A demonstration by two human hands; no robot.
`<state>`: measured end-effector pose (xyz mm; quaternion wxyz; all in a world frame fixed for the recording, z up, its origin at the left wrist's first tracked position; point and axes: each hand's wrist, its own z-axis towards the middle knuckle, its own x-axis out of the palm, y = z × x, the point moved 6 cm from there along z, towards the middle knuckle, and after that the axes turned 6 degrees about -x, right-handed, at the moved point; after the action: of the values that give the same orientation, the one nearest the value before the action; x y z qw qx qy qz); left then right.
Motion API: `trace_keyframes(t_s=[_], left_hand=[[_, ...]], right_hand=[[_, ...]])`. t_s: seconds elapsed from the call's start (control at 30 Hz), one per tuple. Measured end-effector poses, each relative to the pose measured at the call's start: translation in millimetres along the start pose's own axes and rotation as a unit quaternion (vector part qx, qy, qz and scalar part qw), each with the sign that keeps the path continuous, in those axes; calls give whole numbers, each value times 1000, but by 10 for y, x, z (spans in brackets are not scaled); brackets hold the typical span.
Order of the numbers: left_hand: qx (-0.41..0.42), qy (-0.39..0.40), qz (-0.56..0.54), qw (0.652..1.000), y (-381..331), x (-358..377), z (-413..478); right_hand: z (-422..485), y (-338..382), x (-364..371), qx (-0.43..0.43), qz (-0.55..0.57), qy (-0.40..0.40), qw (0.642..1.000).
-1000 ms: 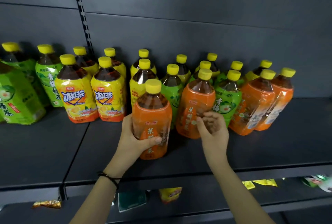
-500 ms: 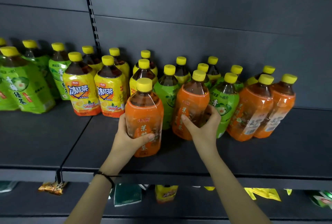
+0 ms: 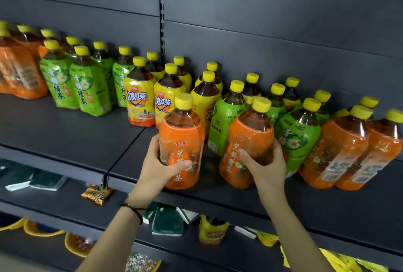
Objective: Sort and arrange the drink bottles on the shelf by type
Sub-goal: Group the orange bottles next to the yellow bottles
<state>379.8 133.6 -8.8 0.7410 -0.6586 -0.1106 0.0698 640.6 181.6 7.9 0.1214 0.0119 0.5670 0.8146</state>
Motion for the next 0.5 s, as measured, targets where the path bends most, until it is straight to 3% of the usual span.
trace_keyframes(t_s=[0.2, 0.5], left_hand=[[9, -8, 13, 1000, -55, -315, 19], [10, -53, -14, 998, -132, -1329, 73]], right_hand=[[-119, 118, 392, -12, 4, 66, 998], [-352, 352, 1388, -31, 20, 95, 995]])
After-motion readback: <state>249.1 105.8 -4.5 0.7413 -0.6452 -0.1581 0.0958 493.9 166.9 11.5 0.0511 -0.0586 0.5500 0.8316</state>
